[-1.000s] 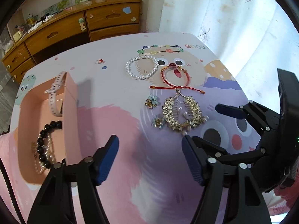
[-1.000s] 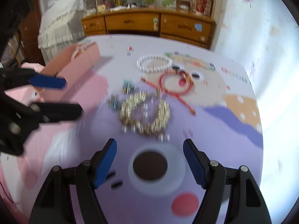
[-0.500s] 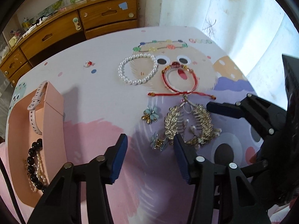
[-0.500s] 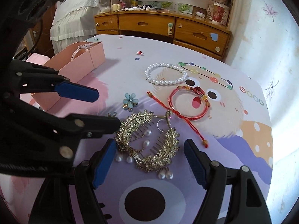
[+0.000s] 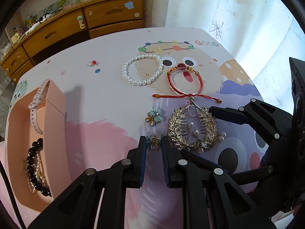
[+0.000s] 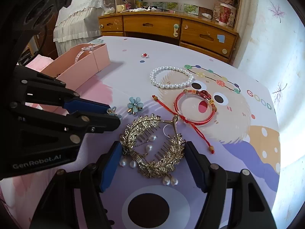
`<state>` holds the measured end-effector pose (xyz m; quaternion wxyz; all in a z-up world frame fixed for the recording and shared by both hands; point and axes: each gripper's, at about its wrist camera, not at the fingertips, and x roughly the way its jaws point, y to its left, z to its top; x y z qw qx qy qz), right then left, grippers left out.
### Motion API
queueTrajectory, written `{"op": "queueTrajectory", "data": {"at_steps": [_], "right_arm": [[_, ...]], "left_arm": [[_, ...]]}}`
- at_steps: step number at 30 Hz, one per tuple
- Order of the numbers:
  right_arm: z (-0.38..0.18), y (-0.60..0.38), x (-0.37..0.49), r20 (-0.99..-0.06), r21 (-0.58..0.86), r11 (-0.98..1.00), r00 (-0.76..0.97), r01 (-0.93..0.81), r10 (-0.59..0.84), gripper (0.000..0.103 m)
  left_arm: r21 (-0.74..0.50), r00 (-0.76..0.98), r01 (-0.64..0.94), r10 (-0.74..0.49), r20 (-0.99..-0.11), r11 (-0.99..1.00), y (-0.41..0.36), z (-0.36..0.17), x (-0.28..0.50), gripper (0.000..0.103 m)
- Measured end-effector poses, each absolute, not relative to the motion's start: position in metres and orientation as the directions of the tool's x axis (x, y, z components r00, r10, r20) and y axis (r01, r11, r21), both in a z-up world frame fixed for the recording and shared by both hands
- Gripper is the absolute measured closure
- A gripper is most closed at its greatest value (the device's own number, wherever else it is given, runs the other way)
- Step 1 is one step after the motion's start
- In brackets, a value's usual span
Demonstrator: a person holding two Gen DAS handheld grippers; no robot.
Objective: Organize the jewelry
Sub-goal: 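Grasp the small hair clip with the left tool while the right tool grasps the gold leaf comb, then carry the hair clip into the peach tray with the left tool and release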
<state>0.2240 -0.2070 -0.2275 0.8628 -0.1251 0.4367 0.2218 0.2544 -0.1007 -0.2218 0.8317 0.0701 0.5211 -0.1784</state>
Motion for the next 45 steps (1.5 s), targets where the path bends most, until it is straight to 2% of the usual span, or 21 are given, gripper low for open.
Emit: {"op": "queueTrajectory", "data": {"at_steps": [7,9,10,11,12,21,32,36,45], "right_arm": [[-0.224,-0.204,0.222,-0.815,-0.021,0.875,0.515,-0.484,0.265,0.037],[-0.219,-0.204,0.221,-0.807,-0.004,0.877,0.519,-0.480,0.281,0.046],[-0.217,-0.204,0.221,-0.807,0.008,0.879,0.515,-0.477,0.288,0.050],[-0.215,-0.204,0.221,-0.805,0.016,0.883,0.517,-0.470,0.290,0.072],[-0.215,-0.203,0.222,-0.811,0.015,0.888,0.514,-0.460,0.280,0.087],[-0.217,-0.197,0.220,-0.837,0.021,0.916,0.494,-0.401,0.235,0.088],[-0.220,-0.190,0.235,-0.878,0.051,0.932,0.429,-0.359,0.213,0.083],[-0.221,-0.170,0.234,-0.890,-0.075,0.915,0.440,-0.397,0.118,0.080],[-0.217,-0.152,0.216,-0.854,-0.207,0.903,0.520,-0.376,0.020,0.082]], "left_arm": [[-0.055,0.438,0.339,-0.210,-0.874,0.939,-0.088,-0.205,0.247,0.089],[-0.049,0.454,0.326,-0.202,-0.868,0.944,-0.082,-0.200,0.244,0.089],[-0.047,0.460,0.322,-0.200,-0.865,0.945,-0.080,-0.198,0.243,0.089],[-0.044,0.471,0.314,-0.196,-0.860,0.948,-0.076,-0.195,0.241,0.089],[-0.044,0.476,0.310,-0.195,-0.858,0.950,-0.074,-0.193,0.240,0.089],[-0.046,0.511,0.264,-0.180,-0.840,0.963,-0.040,-0.176,0.221,0.089],[-0.052,0.538,0.224,-0.169,-0.826,0.973,-0.002,-0.162,0.206,0.089],[-0.067,0.545,0.206,-0.172,-0.820,0.976,0.012,-0.159,0.204,0.089],[-0.078,0.569,0.181,-0.169,-0.805,0.980,0.046,-0.152,0.200,0.089]]}}
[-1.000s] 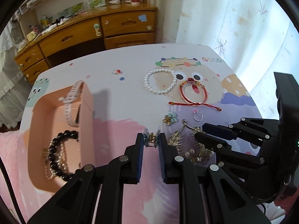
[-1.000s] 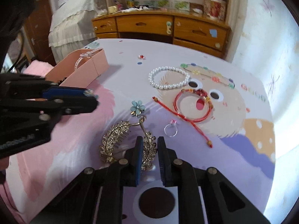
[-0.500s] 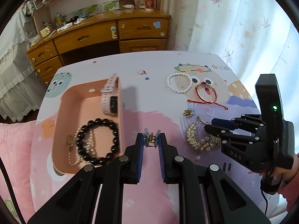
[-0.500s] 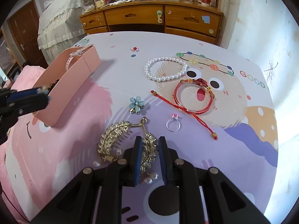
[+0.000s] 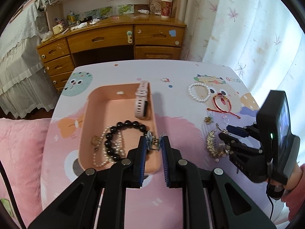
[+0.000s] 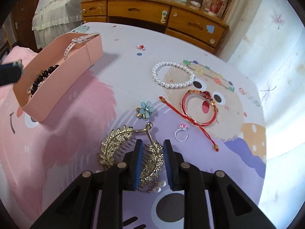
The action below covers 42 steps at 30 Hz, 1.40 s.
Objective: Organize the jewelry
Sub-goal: 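Carry the hair clip into the peach tray with the left tool and release, then carry the gold leaf comb into the peach tray with the right tool and release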
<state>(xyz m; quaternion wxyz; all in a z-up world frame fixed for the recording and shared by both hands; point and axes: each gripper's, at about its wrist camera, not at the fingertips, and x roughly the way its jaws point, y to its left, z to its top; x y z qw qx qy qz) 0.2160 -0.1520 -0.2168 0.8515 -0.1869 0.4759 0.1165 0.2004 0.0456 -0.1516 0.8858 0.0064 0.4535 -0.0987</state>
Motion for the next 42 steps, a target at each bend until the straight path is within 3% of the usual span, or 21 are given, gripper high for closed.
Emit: {"op": "queueTrajectory", "data": {"at_steps": [21,31,33,37,40,42], "right_arm": [[-0.145,-0.070,0.170,-0.717,-0.349,0.840,0.695,-0.415,0.045,0.082],[-0.100,-0.039,0.191,-0.651,-0.211,0.876,0.731,-0.433,0.205,0.083],[-0.097,-0.036,0.199,-0.652,-0.142,0.888,0.717,-0.437,0.248,0.102],[-0.099,-0.031,0.212,-0.653,-0.009,0.900,0.684,-0.436,0.326,0.103],[-0.105,-0.021,0.214,-0.667,-0.010,0.895,0.670,-0.445,0.326,0.103],[-0.108,-0.018,0.215,-0.682,-0.014,0.891,0.656,-0.454,0.323,0.103]], "left_arm": [[-0.064,0.590,0.166,-0.151,-0.793,0.984,0.104,-0.129,0.193,0.089],[-0.108,0.608,0.147,-0.176,-0.774,0.983,0.119,-0.135,0.204,0.089],[-0.116,0.613,0.143,-0.180,-0.769,0.983,0.122,-0.136,0.205,0.089],[-0.132,0.609,0.132,-0.186,-0.771,0.982,0.129,-0.141,0.209,0.089],[-0.143,0.596,0.128,-0.191,-0.780,0.981,0.133,-0.144,0.211,0.089],[-0.164,0.576,0.121,-0.204,-0.791,0.979,0.136,-0.147,0.213,0.076]]}}
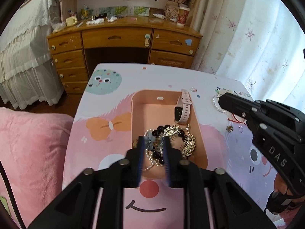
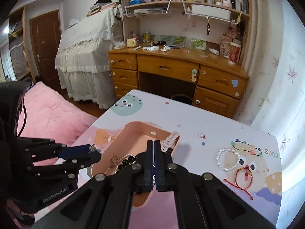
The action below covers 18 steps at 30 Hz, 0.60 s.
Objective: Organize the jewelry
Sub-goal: 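Carry the gold leaf comb into the peach tray with the right tool and release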
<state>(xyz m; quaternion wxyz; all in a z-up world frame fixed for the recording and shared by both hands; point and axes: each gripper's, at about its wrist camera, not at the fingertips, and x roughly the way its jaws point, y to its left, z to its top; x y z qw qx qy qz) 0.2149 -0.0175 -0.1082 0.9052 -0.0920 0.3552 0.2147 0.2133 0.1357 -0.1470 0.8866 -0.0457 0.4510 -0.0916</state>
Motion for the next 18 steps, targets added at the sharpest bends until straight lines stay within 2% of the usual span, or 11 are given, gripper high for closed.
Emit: {"op": "queueTrajectory", "data": {"at_steps": [1,2,3,4,18], "right_arm": [[-0.110,-0.017,0.215,-0.691,-0.012,0.888,0.646,-0.460,0.325,0.103],[-0.111,-0.017,0.215,-0.695,-0.009,0.886,0.640,-0.464,0.328,0.103],[-0.112,-0.017,0.215,-0.701,-0.003,0.883,0.631,-0.469,0.332,0.103],[-0.111,-0.018,0.215,-0.703,0.003,0.882,0.626,-0.471,0.337,0.103],[-0.129,-0.067,0.213,-0.779,0.102,0.919,0.544,-0.381,0.312,0.100]], "left_arm": [[-0.172,0.572,0.120,-0.209,-0.793,0.978,0.137,-0.148,0.214,0.072],[-0.185,0.567,0.116,-0.218,-0.795,0.976,0.138,-0.148,0.214,0.059],[-0.188,0.567,0.112,-0.218,-0.794,0.976,0.139,-0.149,0.214,0.041],[-0.193,0.575,0.104,-0.217,-0.789,0.976,0.140,-0.148,0.213,0.035],[-0.216,0.552,0.206,-0.296,-0.780,0.954,0.086,-0.142,0.212,0.025]]}}
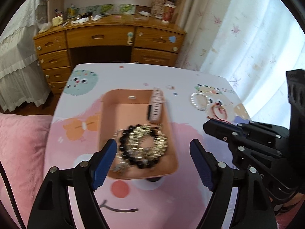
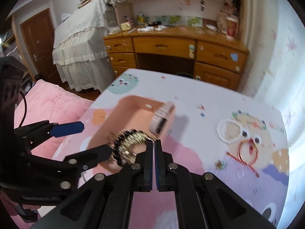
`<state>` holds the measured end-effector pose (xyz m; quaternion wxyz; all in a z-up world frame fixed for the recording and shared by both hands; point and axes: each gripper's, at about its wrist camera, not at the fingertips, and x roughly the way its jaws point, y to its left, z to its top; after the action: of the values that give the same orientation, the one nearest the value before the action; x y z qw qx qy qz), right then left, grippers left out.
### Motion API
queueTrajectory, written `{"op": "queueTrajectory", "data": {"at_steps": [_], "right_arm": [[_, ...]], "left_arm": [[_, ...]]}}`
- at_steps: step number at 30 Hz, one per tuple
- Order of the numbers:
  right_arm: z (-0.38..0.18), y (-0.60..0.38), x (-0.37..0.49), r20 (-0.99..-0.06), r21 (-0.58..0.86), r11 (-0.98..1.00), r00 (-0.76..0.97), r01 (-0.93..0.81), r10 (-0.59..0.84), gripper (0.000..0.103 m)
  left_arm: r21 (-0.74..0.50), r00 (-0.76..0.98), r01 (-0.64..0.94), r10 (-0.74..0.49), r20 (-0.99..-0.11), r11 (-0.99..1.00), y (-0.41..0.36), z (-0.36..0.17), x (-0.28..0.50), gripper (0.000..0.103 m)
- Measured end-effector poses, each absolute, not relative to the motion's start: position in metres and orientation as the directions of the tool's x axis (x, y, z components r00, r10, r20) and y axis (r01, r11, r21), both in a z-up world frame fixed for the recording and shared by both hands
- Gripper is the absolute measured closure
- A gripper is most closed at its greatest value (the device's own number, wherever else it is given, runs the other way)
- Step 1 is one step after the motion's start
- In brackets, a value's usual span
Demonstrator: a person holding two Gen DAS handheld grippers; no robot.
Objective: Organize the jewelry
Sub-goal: 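Carry the gold leaf comb into the peach tray with the right tool and release, then grasp the blue flower brooch with the left tool while the right tool grasps the silver ring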
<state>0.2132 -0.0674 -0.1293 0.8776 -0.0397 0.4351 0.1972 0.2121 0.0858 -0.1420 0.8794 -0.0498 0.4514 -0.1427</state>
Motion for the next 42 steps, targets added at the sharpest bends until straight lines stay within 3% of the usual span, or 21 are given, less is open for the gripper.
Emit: {"op": "queueTrajectory", "data": {"at_steps": [11,19,25,30,42], "right_arm": [[-0.142,-0.175,0.224,-0.830,0.164,0.976,0.515,-0.144,0.215,0.071],[-0.154,-0.229,0.247,-0.838,0.240,0.966,0.481,-0.097,0.257,0.068],[-0.178,-0.237,0.261,-0.851,0.222,0.961,0.447,-0.168,0.275,0.068],[-0.195,-0.235,0.266,-0.863,0.152,0.946,0.428,-0.286,0.268,0.068],[-0.218,-0.223,0.269,-0.861,0.121,0.891,0.400,-0.437,0.314,0.072]], "left_arm": [[-0.258,0.525,0.252,-0.356,-0.774,0.933,0.011,-0.139,0.216,0.025],[-0.290,0.502,0.175,-0.339,-0.796,0.941,-0.037,-0.165,0.234,0.025],[-0.324,0.514,0.126,-0.340,-0.787,0.938,-0.063,-0.193,0.249,0.026],[-0.320,0.521,0.097,-0.322,-0.790,0.942,-0.076,-0.210,0.265,0.049],[-0.293,0.489,0.135,-0.321,-0.811,0.947,-0.099,-0.229,0.286,0.072]]}}
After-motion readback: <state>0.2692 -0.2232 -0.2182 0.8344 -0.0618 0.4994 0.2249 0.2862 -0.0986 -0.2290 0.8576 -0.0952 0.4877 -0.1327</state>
